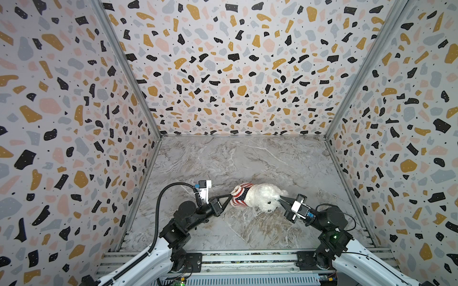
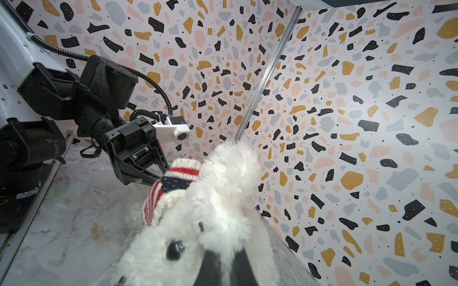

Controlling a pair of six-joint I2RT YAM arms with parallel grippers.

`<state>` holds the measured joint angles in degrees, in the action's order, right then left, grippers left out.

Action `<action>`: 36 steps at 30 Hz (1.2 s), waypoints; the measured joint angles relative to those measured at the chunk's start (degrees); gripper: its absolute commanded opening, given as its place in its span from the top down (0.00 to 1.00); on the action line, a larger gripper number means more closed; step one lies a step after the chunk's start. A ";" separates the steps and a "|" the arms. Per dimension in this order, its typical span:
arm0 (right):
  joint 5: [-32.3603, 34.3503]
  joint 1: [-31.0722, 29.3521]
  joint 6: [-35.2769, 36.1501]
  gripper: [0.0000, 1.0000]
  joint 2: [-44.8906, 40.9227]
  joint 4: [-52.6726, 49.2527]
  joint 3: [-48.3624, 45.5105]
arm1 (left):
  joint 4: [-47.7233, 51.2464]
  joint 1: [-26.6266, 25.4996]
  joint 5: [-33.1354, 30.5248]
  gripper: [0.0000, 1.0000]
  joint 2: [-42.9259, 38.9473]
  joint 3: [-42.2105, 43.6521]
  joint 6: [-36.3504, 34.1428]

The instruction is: Dress the teddy bear

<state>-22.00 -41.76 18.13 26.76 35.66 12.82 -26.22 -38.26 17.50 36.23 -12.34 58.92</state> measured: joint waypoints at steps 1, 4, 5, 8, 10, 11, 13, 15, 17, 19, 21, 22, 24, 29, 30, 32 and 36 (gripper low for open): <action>0.04 0.00 0.02 1.00 -0.20 0.09 -0.07 | 0.00 0.02 0.00 0.84 0.00 0.00 0.00; 0.20 -0.07 0.00 1.00 -0.55 0.61 -0.46 | 0.00 0.00 -0.02 0.83 0.04 0.11 0.04; 0.22 -0.15 -0.02 1.00 -0.55 0.83 -0.57 | 0.00 0.00 -0.02 0.82 0.13 0.11 0.04; 0.42 -0.59 -0.02 1.00 -0.55 1.27 -0.66 | -0.35 0.00 0.00 0.79 0.37 0.15 0.20; 0.63 -0.83 -0.02 1.00 -0.46 1.53 -0.66 | -1.03 -0.04 0.00 0.79 0.66 0.33 0.26; 0.70 -0.94 -0.02 1.00 -0.33 1.70 -0.66 | -1.16 -0.07 0.02 0.80 0.74 0.42 0.28; 0.85 -1.25 0.00 1.00 -0.07 2.12 -0.66 | -1.33 -0.13 0.02 0.87 0.79 0.44 0.31; 1.16 -1.60 0.00 1.00 0.20 2.38 -0.66 | -1.64 -0.17 0.02 0.95 0.74 0.46 0.31; 1.81 -1.88 0.00 1.00 0.28 2.47 -0.66 | -1.81 -0.17 0.00 1.00 0.68 0.48 0.26; 2.75 -2.01 0.00 1.00 0.28 2.45 -0.66 | -1.90 -0.17 -0.04 1.00 0.22 0.63 0.26; 4.46 -2.03 0.00 1.00 0.28 2.14 -0.66 | -1.42 -0.17 -0.37 1.00 -0.61 0.68 0.26; 5.35 -2.03 0.00 1.00 0.28 1.95 -0.66 | -1.09 -0.17 -0.70 1.00 -1.01 0.68 0.22; 7.67 -2.10 -0.02 1.00 0.28 1.33 -0.66 | 0.02 -0.17 -1.84 1.00 -2.14 0.68 -0.13; 12.46 -2.16 -0.50 1.00 -0.20 -0.87 -0.66 | 3.28 -0.15 -5.14 1.00 -4.90 0.96 -1.11; 13.22 -2.19 -0.68 1.00 -0.24 -1.42 -0.66 | 4.13 -0.17 -6.03 1.00 -5.51 1.01 -1.33; 14.45 -2.21 -1.07 1.00 -0.42 -2.10 -0.66 | 5.68 -0.17 -7.15 1.00 -6.60 1.07 -1.90; 15.85 -2.21 -1.77 1.00 -0.98 -2.73 -0.66 | 7.87 -0.33 -8.85 1.00 -8.46 1.07 -2.89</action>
<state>-6.15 -43.97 16.36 25.78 32.93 12.16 -18.35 -38.59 8.64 27.77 -11.27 56.03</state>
